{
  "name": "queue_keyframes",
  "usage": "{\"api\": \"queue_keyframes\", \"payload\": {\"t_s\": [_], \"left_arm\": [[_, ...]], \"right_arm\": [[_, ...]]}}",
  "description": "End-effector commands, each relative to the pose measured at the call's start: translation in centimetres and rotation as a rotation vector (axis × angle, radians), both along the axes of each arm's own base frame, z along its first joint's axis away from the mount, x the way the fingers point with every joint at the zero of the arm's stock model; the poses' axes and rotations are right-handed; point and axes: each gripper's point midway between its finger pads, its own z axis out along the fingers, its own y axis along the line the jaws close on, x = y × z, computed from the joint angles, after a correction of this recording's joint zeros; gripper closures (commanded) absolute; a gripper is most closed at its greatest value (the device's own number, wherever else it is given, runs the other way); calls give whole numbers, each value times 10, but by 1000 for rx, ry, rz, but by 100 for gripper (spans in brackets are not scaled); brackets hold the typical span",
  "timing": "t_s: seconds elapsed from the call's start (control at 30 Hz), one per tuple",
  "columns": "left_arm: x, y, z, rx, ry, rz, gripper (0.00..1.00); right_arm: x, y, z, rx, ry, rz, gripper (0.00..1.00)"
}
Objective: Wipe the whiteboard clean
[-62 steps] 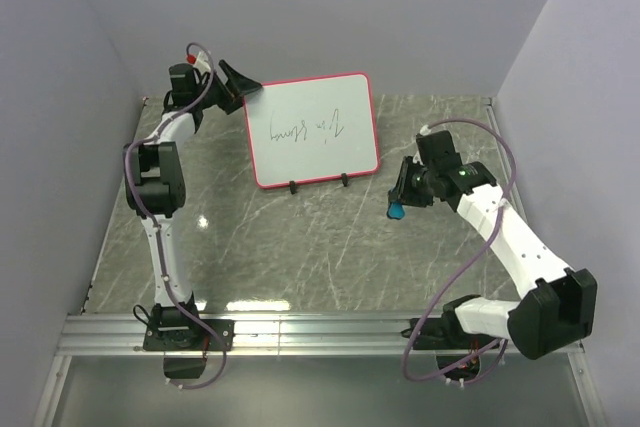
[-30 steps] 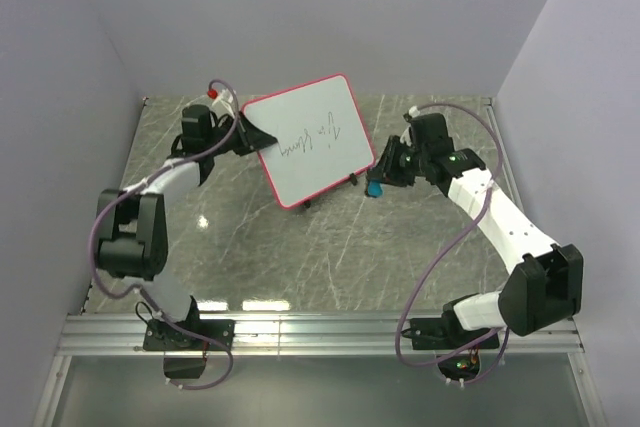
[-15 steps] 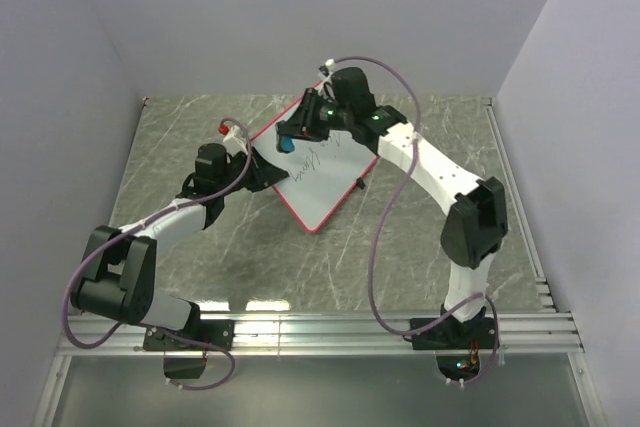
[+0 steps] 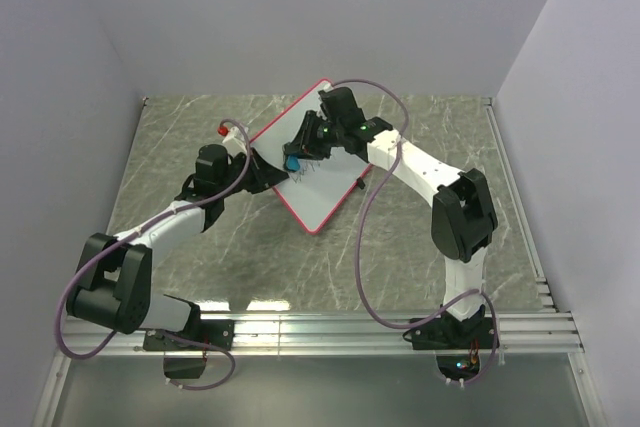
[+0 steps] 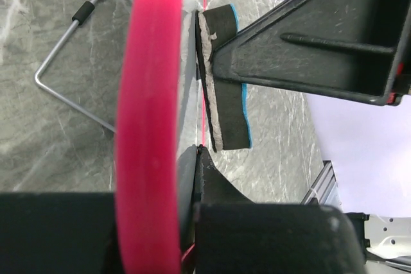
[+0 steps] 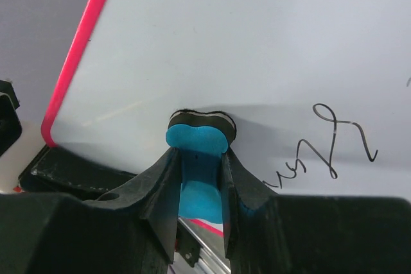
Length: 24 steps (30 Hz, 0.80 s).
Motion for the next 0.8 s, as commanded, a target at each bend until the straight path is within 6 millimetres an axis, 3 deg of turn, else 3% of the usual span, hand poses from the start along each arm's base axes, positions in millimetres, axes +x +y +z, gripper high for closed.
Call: {"api": "queue_keyframes", "payload": {"t_s": [0.0, 0.17, 0.33, 0.43, 0.57, 0.6, 0.67, 0.7, 0.77], "left_arm": [[-51, -11, -43, 69, 210, -146, 100], [-54, -17, -42, 88, 215, -173, 100], [-56, -21, -45, 97, 229, -188, 100], [-57, -22, -46, 100, 235, -194, 100], [-60, -22, -46, 105, 238, -197, 100], [-60, -23, -45, 104, 234, -199, 100], [-62, -23, -45, 105, 236, -204, 100], [-62, -23, -42, 103, 232, -205, 100], [-61, -23, -40, 103, 227, -208, 100]], "right_arm": [[10, -7, 4, -19, -58, -44, 100], [23, -4, 1, -20, -48, -92, 100], [36, 6, 31, 54, -89, -125, 100], [39, 8, 39, 73, -101, -141, 100], [38, 7, 33, 45, -101, -177, 100], [34, 3, 22, 18, -86, -190, 100], [28, -1, 17, -23, -107, -233, 100], [21, -6, 1, -58, -89, -248, 100], [12, -9, -4, -110, -109, -280, 100]]}}
